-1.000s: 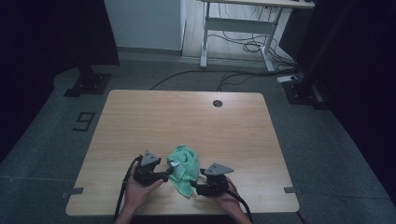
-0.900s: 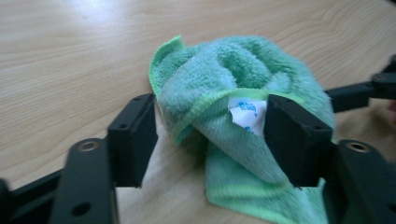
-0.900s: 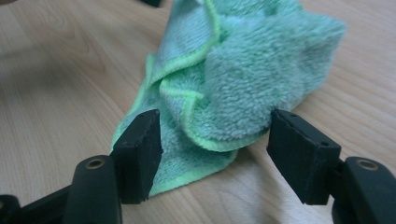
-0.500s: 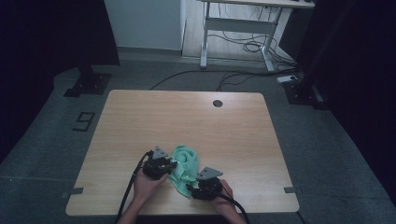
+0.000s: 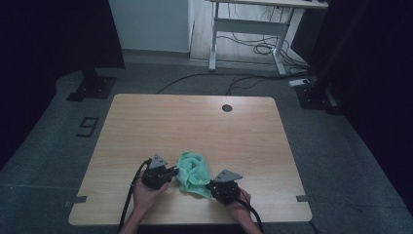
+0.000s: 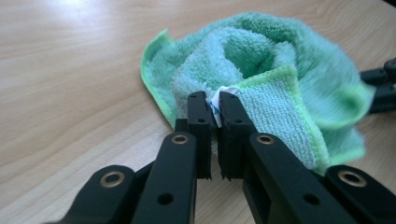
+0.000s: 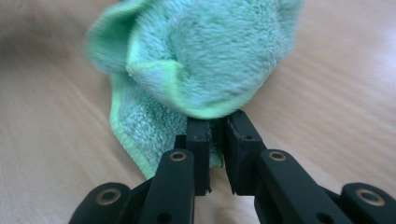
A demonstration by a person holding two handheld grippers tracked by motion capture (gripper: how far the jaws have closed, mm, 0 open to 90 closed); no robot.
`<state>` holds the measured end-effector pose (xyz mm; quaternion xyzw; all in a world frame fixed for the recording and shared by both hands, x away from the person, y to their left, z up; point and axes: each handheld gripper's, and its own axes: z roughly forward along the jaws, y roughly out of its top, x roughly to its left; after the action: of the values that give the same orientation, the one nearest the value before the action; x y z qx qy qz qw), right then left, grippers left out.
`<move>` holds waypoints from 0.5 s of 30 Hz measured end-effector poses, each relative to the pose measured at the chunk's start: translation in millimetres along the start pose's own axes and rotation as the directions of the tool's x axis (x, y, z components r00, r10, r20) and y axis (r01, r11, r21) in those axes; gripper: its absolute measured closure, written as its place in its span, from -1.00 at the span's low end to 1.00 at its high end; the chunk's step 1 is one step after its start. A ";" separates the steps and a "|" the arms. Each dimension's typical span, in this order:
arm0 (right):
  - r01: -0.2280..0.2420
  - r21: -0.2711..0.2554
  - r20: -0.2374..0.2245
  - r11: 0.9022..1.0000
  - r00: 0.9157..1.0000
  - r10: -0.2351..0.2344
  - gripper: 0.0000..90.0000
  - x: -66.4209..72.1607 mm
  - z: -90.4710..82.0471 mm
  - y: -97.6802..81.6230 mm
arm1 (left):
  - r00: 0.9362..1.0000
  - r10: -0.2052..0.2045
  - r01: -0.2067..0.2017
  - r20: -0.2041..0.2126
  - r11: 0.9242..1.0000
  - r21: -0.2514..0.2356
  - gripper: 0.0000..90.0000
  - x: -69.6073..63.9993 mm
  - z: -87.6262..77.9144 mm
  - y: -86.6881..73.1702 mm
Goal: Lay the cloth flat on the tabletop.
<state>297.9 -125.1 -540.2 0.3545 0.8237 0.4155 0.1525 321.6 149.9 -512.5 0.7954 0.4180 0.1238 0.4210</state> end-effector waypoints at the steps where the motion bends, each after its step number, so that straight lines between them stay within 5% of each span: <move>1: -0.004 -0.011 0.006 1.000 1.000 0.004 0.80 -2.4 -2.1 0.6 | 1.000 0.000 0.000 -0.002 1.000 -0.007 0.89 0.9 -2.0 0.1; 11: -0.027 -0.083 0.049 0.996 0.998 0.031 0.82 -25.5 -20.2 15.5 | 1.000 -0.025 0.026 0.011 0.997 -0.077 0.90 11.5 -20.9 9.3; 15: -0.019 -0.124 0.078 0.992 0.997 0.029 0.82 -39.9 -26.9 38.5 | 1.000 0.001 -0.002 -0.008 0.994 -0.112 0.90 13.5 -29.0 28.6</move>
<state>328.8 -153.4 -495.1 0.3705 0.7854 0.4528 0.2021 330.1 168.2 -474.7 0.7702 0.4117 0.1507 0.4633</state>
